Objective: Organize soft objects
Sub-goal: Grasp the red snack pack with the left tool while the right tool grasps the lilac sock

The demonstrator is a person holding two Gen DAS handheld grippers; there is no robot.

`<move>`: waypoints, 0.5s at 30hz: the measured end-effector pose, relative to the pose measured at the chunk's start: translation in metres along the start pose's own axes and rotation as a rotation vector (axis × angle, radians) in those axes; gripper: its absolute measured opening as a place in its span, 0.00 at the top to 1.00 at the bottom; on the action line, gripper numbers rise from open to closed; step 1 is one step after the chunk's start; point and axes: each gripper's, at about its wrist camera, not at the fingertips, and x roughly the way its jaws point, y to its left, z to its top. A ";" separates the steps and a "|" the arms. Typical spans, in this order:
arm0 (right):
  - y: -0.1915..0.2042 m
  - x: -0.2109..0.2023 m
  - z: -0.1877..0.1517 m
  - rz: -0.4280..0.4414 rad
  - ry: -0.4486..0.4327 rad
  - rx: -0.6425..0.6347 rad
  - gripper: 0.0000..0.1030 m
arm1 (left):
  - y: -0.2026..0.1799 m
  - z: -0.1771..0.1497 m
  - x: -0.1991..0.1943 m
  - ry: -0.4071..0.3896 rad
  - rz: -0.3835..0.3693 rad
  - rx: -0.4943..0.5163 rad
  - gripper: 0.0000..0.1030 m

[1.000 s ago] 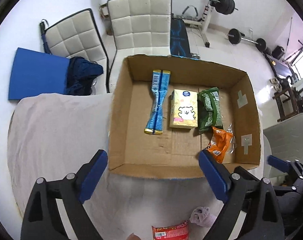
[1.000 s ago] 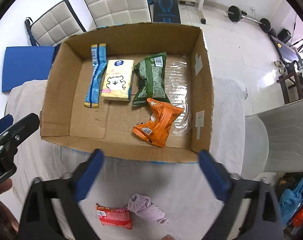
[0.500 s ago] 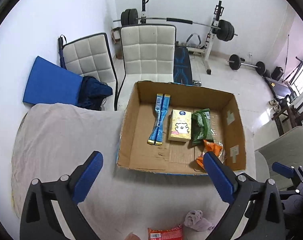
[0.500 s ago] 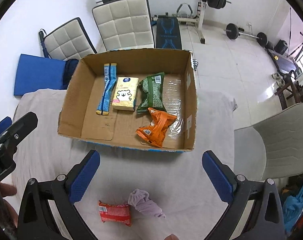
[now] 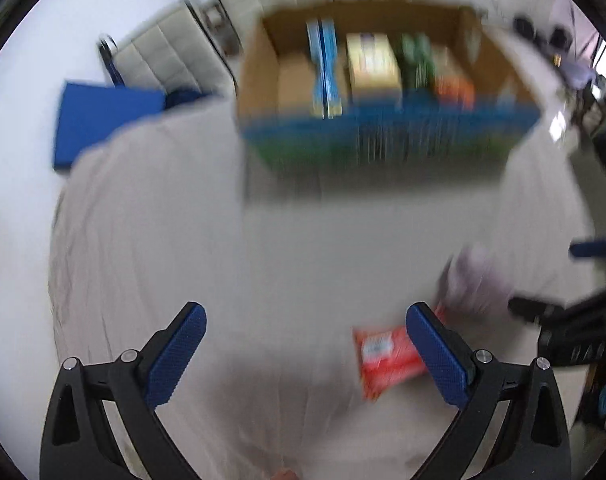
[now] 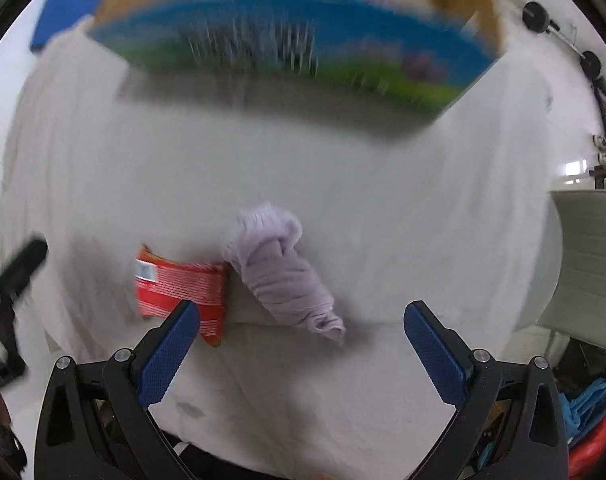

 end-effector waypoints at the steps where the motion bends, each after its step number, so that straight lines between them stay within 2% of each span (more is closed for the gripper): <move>1: 0.002 0.015 0.001 0.003 0.024 0.005 0.01 | -0.004 -0.010 0.018 0.054 -0.003 0.012 0.00; 3: 0.003 0.036 0.002 0.010 0.057 0.023 0.04 | -0.009 -0.022 0.038 0.106 -0.009 0.027 0.00; 5: 0.006 0.052 0.002 0.023 0.081 0.025 0.11 | -0.015 -0.034 0.053 0.146 -0.011 0.049 0.00; 6: 0.009 0.057 0.001 0.028 0.089 0.017 0.27 | -0.017 -0.038 0.058 0.157 -0.012 0.063 0.00; 7: 0.011 0.063 0.000 0.010 0.103 0.002 0.50 | -0.020 -0.042 0.062 0.169 -0.014 0.079 0.00; 11: 0.002 0.062 -0.015 0.004 0.106 0.029 0.52 | -0.037 -0.047 0.070 0.198 -0.055 0.162 0.00; 15: -0.019 0.047 -0.038 0.005 0.112 0.079 0.52 | -0.069 -0.043 0.072 0.194 -0.063 0.315 0.00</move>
